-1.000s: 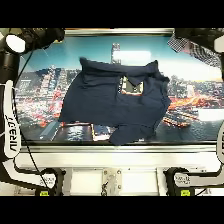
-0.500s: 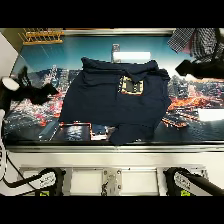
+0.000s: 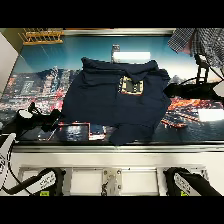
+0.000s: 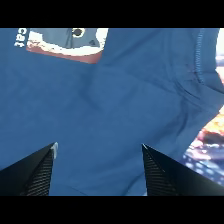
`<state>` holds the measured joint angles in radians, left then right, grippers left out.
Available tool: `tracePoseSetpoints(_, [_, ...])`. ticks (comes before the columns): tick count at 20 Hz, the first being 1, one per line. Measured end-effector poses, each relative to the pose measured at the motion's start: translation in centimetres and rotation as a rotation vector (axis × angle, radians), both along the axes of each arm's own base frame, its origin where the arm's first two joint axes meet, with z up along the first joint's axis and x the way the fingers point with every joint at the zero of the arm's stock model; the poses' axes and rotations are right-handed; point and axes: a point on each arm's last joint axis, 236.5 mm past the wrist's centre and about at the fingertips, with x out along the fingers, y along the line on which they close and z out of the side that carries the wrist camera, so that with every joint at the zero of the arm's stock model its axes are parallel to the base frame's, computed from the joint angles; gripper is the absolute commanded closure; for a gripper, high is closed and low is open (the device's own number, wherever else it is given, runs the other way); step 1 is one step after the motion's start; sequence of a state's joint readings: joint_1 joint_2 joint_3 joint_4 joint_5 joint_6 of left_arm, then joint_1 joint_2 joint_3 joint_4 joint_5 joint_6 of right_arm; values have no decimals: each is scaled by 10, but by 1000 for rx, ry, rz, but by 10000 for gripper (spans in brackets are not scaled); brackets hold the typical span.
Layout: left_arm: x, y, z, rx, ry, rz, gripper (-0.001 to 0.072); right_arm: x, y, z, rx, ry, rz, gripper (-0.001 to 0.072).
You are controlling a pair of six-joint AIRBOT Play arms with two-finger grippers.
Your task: Fold the clothes and pants, and hang the long-sleeved shirts on hangers.
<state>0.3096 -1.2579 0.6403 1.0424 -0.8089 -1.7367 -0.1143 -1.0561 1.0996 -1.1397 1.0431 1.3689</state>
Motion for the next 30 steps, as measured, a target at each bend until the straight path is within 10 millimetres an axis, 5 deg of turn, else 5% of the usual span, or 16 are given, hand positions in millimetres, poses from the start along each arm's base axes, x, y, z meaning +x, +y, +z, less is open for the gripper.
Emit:
tracePoseSetpoints(2, [9, -4, -2, -20, -6, 18, 121, 1, 2, 1, 10, -7, -2, 131])
tracePoseSetpoints(5, [26, -11, -5, -17, -24, 2, 638, 1, 4, 1, 17, -11, -2, 131])
tracePoseSetpoints(6, [32, -14, -4, -15, -32, -4, 700, 1, 4, 1, 18, -10, -3, 131])
tracePoseSetpoints(12, [49, -9, 24, 27, -111, -60, 700, -20, -24, -21, -40, 88, -29, 131])
tracePoseSetpoints(17, [39, -4, 56, 118, -160, -183, 700, -83, -49, -111, 26, 383, -168, 131])
tracePoseSetpoints(21, [37, -3, 69, 159, -188, -224, 700, -123, -20, -179, 186, 530, -234, 131])
tracePoseSetpoints(25, [35, -4, 63, 160, -172, -236, 700, -125, 20, -208, 304, 548, -220, 135])
tracePoseSetpoints(26, [34, -4, 61, 158, -164, -238, 700, -122, 28, -211, 323, 543, -215, 227])
tracePoseSetpoints(28, [33, -4, 56, 154, -150, -240, 700, -118, 38, -217, 328, 527, -207, 618])
tracePoseSetpoints(29, [33, -4, 55, 153, -147, -241, 700, -116, 42, -219, 321, 519, -192, 697])
tracePoseSetpoints(30, [33, -4, 55, 152, -146, -242, 700, -114, 44, -219, 313, 505, -177, 695])
